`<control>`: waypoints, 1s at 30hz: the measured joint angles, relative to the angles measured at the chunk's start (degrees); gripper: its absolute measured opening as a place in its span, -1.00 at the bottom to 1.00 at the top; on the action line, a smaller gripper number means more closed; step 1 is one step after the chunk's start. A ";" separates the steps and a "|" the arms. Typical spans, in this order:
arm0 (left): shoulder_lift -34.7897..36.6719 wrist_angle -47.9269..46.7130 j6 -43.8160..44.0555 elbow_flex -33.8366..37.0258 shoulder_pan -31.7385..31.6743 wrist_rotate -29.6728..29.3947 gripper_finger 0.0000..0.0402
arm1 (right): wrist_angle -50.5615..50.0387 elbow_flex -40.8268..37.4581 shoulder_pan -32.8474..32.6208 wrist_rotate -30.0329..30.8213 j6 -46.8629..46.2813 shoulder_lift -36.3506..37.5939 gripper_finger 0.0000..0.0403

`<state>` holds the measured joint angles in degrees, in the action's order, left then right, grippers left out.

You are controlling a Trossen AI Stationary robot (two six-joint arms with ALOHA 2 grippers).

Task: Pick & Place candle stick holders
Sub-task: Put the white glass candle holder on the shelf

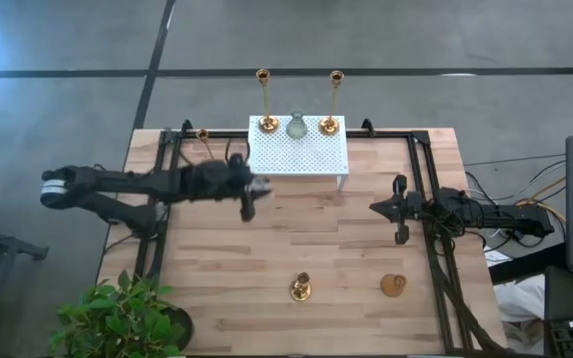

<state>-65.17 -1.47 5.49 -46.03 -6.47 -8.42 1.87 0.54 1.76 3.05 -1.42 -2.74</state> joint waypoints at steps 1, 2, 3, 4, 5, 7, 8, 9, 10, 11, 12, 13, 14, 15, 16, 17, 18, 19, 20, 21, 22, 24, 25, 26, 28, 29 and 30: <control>-0.45 0.02 -0.89 -1.15 -1.77 0.33 -0.35 | 0.00 0.00 0.01 0.02 0.08 0.01 -0.96; -0.92 0.12 -2.05 -2.26 -3.33 0.36 -0.35 | 0.00 0.00 0.02 0.00 0.08 0.02 -0.96; -1.46 0.20 -3.21 -3.32 -4.80 0.33 -0.35 | 0.00 0.00 0.00 -0.01 0.04 0.00 -0.96; -2.02 0.30 -4.27 -4.35 -6.28 0.07 -0.35 | 0.00 0.00 0.02 0.02 -0.01 0.02 -0.96; -2.66 0.41 -4.97 -5.23 -7.75 -0.30 -0.35 | 0.00 0.00 0.01 -0.01 0.04 0.00 -0.96; -4.01 0.51 -5.46 -6.34 -10.53 -0.56 -0.35 | 0.00 0.00 0.02 0.02 0.07 0.02 -0.96; -4.75 0.77 -5.44 -6.48 -11.70 -0.64 -0.35 | 0.00 0.00 0.02 0.00 0.01 0.00 -0.96; -5.38 1.05 -5.39 -6.57 -12.59 -0.90 -0.35 | 0.00 0.00 0.02 0.02 0.01 0.00 -0.96; -6.00 0.97 -5.41 -6.57 -13.31 -1.09 -0.35 | 0.00 0.00 0.00 0.02 0.07 0.00 -0.96; -6.51 0.95 -5.46 -6.53 -13.90 -0.99 -0.35 | 0.00 0.00 0.01 0.02 0.08 0.02 -0.96; -7.04 1.55 -5.46 -6.31 -14.35 -0.86 -0.35 | 0.00 0.00 0.02 0.00 0.06 0.00 -0.96; -7.65 2.06 -5.51 -6.11 -14.68 -0.62 -0.35 | 0.00 0.00 0.00 -0.01 0.00 0.01 -0.96; -8.26 2.81 -5.77 -5.86 -14.95 -0.58 -0.35 | 0.00 0.00 0.01 0.02 0.01 0.02 -0.96; -8.93 3.94 -6.15 -5.46 -15.12 -0.61 -0.35 | 0.00 0.00 0.01 0.01 0.07 0.02 -0.96; -9.50 5.28 -6.70 -5.08 -15.21 -0.69 -0.35 | 0.00 0.00 0.00 -0.01 0.08 0.01 -0.96; -10.07 6.54 -7.24 -4.74 -15.22 -1.27 -0.35 | 0.00 0.00 0.02 0.02 0.04 0.00 -0.96; -10.53 7.65 -7.51 -4.46 -15.22 -1.91 -0.35 | 0.00 0.00 0.01 0.02 -0.01 0.01 -0.96; -10.91 8.02 -7.58 -4.30 -15.22 -2.75 -0.35 | 0.00 0.00 0.02 0.01 0.02 0.00 -0.96; -11.28 8.00 -7.62 -4.11 -15.22 -3.27 -0.35 | 0.00 0.00 0.00 0.00 0.08 0.01 -0.96; -11.59 8.08 -7.81 -3.78 -15.29 -3.46 -0.35 | 0.00 0.00 0.02 0.02 0.08 0.02 -0.96; -11.84 8.27 -8.21 -3.37 -15.32 -3.61 -0.35 | 0.00 0.02 0.00 -0.01 0.03 0.00 -0.96; -12.03 8.62 -9.16 -3.12 -15.33 -4.02 -0.35 | 0.00 0.00 0.02 0.00 0.02 0.02 -0.96; -11.94 8.61 -9.65 -3.05 -15.33 -4.71 -0.35 | 0.00 0.00 0.00 -0.01 0.08 0.02 -0.96; -11.75 8.65 -10.00 -2.87 -15.34 -5.65 -0.35 | 0.00 0.00 0.01 0.01 0.08 0.02 -0.96; -11.56 9.24 -10.24 -2.40 -15.48 -7.15 -0.35 | 0.00 0.00 0.02 0.00 -0.01 0.00 -0.96; -11.50 9.35 -10.16 -2.31 -15.72 -7.18 -0.35 | 0.00 0.00 0.00 0.00 0.04 0.00 -0.96; -11.41 9.46 -10.02 -2.31 -15.93 -7.20 -0.35 | 0.00 0.00 0.00 -0.01 0.08 0.02 -0.96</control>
<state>-76.57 7.99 -4.53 -48.34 -22.40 -15.62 1.87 0.54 1.76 3.05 -1.34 -2.72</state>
